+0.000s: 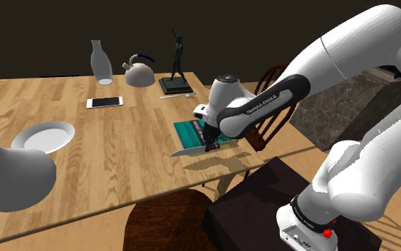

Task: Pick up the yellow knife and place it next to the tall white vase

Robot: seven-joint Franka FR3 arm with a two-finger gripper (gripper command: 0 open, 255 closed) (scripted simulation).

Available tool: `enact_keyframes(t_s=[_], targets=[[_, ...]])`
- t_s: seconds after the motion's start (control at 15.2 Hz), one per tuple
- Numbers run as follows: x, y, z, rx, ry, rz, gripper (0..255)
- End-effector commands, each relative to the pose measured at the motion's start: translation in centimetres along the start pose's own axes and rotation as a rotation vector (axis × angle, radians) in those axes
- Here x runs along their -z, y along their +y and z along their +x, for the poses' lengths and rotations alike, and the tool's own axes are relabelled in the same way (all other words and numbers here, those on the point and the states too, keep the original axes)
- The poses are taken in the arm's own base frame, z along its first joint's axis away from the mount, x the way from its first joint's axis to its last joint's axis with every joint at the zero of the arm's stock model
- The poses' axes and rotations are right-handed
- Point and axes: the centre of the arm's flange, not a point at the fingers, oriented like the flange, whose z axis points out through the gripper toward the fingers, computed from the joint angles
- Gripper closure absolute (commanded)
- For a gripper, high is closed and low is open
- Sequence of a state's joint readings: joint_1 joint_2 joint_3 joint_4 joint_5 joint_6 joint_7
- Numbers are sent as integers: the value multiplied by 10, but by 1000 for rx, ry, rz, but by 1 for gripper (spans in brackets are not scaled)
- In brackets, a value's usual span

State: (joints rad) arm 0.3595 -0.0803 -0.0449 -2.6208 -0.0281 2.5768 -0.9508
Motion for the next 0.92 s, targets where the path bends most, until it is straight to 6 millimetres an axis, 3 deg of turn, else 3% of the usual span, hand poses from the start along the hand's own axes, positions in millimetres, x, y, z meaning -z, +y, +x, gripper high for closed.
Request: enact_keyframes(t_s=[0.0,0.86], targets=[[11,1,0,0,-1,1,255],[80,4,1,0,-1,1,255]])
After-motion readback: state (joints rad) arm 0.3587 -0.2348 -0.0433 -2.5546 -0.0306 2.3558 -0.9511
